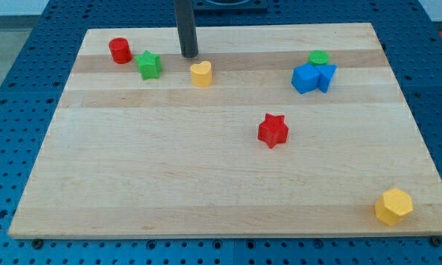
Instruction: Place the green star close to the green circle
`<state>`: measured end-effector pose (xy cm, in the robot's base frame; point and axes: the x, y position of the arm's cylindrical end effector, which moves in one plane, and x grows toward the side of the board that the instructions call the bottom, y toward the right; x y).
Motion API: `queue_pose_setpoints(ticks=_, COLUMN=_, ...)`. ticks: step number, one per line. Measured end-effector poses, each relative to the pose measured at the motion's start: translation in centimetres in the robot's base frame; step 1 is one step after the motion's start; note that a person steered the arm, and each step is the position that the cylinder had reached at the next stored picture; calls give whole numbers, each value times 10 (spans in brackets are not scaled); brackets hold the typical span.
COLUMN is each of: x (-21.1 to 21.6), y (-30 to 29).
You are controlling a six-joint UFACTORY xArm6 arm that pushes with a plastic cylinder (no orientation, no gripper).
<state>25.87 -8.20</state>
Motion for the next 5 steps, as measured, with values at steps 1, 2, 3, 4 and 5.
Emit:
queue_pose_setpoints(ticks=1, x=-4, y=-48)
queue_pose_setpoints(ticks=2, x=22, y=-71)
queue_pose_setpoints(ticks=3, x=52, y=-80)
queue_pose_setpoints(ticks=4, x=57, y=-126)
queue_pose_setpoints(ticks=5, x=87, y=-137)
